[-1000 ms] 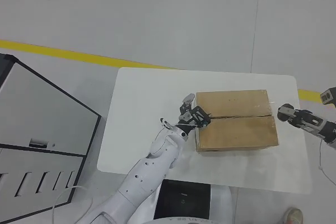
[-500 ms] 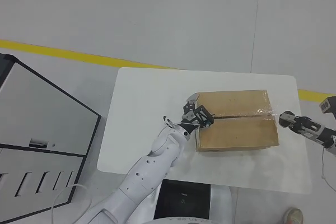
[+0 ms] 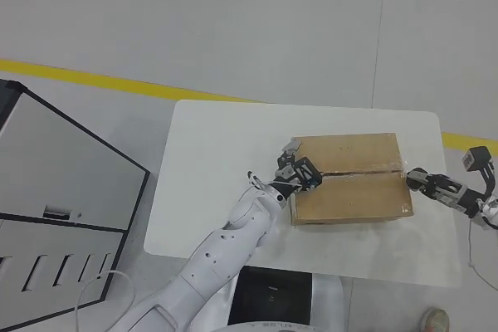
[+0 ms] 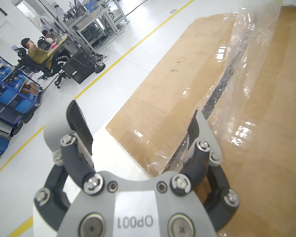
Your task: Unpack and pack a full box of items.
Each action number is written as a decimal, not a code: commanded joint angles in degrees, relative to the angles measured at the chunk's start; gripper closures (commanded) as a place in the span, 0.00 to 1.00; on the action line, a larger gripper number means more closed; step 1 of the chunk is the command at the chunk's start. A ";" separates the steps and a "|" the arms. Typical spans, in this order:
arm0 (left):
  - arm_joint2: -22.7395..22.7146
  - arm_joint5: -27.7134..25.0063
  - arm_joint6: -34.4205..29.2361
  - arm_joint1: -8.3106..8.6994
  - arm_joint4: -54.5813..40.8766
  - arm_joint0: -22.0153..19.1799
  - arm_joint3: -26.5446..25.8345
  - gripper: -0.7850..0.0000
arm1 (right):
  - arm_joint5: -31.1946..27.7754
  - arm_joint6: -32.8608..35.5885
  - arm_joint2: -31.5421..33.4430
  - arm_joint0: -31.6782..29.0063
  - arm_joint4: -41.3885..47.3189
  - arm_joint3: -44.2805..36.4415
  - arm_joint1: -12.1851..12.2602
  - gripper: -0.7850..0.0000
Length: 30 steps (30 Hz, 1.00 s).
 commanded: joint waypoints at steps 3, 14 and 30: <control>1.12 -0.33 0.10 -0.28 -0.59 -0.64 0.73 0.00 | -0.11 0.57 -0.24 0.48 -0.16 1.47 0.10 0.91; 3.30 -0.65 0.48 -1.06 -2.12 -2.97 3.54 0.00 | -1.00 1.73 1.33 -0.41 1.96 2.86 0.44 0.95; 8.19 -2.37 2.89 -3.15 -5.47 -7.75 7.97 0.00 | -0.78 4.38 9.15 -7.60 10.14 0.74 1.01 0.52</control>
